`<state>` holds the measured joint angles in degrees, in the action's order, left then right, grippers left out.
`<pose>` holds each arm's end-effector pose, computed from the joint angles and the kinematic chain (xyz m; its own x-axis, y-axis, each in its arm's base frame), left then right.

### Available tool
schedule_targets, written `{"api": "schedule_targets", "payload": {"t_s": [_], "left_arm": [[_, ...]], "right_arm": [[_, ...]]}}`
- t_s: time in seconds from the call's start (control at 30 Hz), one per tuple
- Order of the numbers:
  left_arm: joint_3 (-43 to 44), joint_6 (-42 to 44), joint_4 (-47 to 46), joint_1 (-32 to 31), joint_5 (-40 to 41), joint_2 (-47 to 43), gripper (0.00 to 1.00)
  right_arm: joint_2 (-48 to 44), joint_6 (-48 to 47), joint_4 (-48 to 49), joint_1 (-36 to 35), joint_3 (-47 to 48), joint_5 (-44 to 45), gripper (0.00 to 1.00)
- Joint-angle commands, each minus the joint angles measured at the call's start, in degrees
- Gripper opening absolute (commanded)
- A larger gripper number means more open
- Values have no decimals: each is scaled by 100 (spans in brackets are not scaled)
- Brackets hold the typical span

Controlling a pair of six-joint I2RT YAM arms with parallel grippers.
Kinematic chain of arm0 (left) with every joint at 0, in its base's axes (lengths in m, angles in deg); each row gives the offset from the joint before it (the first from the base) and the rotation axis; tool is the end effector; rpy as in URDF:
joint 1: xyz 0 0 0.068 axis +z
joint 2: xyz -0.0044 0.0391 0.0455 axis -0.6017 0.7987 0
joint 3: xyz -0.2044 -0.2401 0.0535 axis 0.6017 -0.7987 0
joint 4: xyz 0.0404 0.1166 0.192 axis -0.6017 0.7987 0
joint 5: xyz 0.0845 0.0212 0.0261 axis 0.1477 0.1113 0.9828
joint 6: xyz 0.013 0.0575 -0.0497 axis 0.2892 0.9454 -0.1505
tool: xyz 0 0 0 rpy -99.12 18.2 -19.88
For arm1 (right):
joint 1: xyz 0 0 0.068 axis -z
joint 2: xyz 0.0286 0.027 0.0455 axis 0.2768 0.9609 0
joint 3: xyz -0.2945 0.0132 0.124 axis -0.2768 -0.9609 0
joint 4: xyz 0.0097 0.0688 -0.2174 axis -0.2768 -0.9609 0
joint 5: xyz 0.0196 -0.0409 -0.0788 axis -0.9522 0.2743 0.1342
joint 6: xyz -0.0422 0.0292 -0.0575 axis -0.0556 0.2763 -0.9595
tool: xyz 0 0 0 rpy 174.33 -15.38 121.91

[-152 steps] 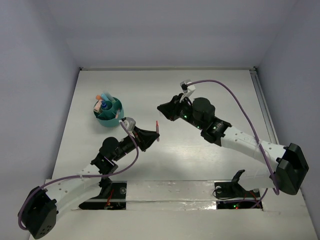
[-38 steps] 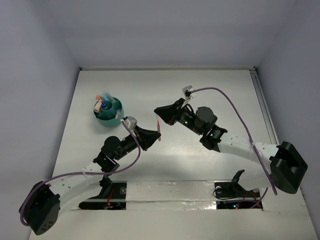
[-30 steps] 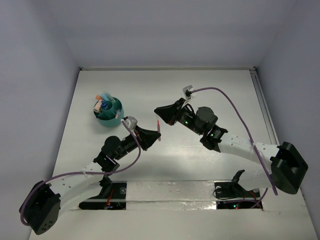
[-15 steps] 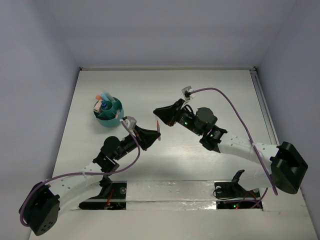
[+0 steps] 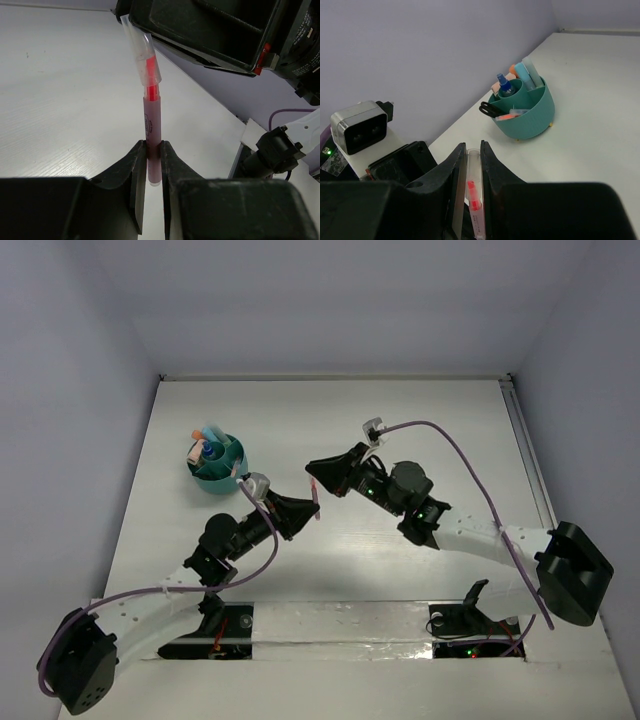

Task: Sort the stationery into containers
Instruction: Close the pen cap on the pen.

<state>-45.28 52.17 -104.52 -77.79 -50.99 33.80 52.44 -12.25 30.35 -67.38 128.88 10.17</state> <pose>0.0905 -0.1013 0.2999 -0.1830 -0.3932 -0.9011 0.8272 0.4337 -0.3573 0.1777 0.2296 0.3779 -0.3210 0.3860 -0.8648 -0.7661 0.4311 0.4768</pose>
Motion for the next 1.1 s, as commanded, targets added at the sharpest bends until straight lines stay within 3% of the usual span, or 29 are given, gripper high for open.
{"api": "schedule_targets", "payload": {"t_s": [0.0,0.53,0.8,1.07], "left_arm": [[48,-19,-339,10,17,-173,0],[268,-160,-57,10,-18,-384,0],[452,-423,-84,63,-238,-332,0],[514,-590,-5,63,-220,-341,0]], "right_arm": [[-33,-152,440,-63,-107,133,0],[-77,-671,273,-274,-222,361,0],[-253,-1075,931,-389,-661,757,0],[-262,-1119,977,-441,-723,748,0]]}}
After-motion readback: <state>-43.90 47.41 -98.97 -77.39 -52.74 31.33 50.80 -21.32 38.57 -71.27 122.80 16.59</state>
